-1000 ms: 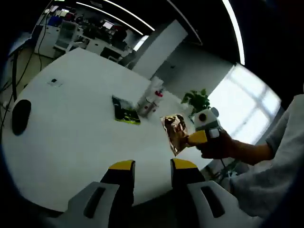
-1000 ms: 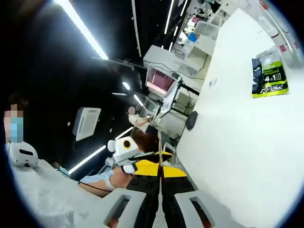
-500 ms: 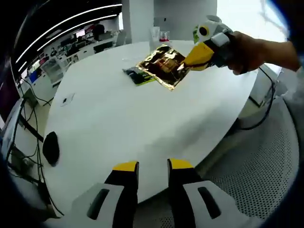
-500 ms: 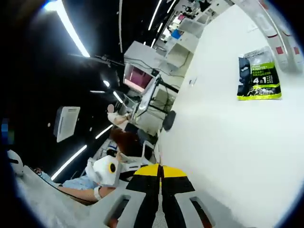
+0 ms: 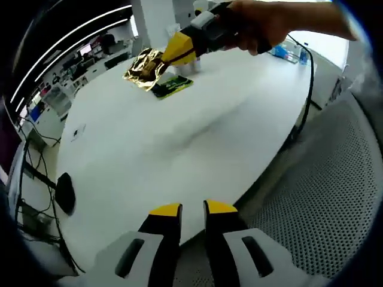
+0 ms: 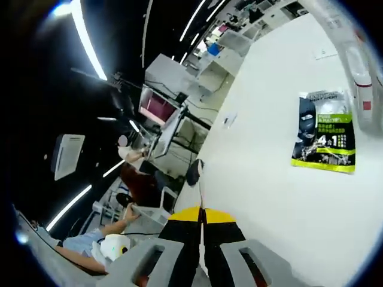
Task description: Arrange the skincare products in the storage area until every visible bottle or jar stands upright without overlapping.
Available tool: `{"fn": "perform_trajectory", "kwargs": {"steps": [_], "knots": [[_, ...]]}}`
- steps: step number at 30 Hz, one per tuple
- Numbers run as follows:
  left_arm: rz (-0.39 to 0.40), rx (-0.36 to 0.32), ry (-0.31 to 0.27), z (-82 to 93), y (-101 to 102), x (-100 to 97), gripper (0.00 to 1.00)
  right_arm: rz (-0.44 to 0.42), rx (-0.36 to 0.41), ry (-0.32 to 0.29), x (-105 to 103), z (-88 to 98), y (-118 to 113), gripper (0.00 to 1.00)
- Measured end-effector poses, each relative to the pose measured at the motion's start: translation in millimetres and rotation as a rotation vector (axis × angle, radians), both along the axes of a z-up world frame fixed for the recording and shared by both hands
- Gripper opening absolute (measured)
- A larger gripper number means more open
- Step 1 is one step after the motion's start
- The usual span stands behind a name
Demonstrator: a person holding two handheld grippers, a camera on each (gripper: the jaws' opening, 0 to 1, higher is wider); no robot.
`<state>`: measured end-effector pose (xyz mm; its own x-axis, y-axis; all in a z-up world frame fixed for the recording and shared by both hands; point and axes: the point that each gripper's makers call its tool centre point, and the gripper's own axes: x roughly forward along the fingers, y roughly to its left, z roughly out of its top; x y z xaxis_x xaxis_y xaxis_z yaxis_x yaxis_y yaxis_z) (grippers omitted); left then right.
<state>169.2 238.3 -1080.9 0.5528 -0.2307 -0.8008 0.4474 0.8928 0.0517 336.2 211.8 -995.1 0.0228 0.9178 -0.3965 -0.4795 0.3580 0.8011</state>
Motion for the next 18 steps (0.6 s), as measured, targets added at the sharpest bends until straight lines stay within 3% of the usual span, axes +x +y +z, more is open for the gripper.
{"fn": "perform_trajectory", "kwargs": {"steps": [2,9,18], "knots": [[-0.025,0.031,0.015,-3.9,1,-3.4,0.06,-0.038,0.003,0.008,14,-2.3,8,0.0],[0.005,0.009,0.022,-4.0,4,-3.1,0.03,-0.128,-0.039,0.007,53,-16.0,33,0.0],[0.025,-0.002,0.028,-5.5,6,-3.4,0.03,-0.19,-0.064,0.01,86,-24.1,52,0.0]]}}
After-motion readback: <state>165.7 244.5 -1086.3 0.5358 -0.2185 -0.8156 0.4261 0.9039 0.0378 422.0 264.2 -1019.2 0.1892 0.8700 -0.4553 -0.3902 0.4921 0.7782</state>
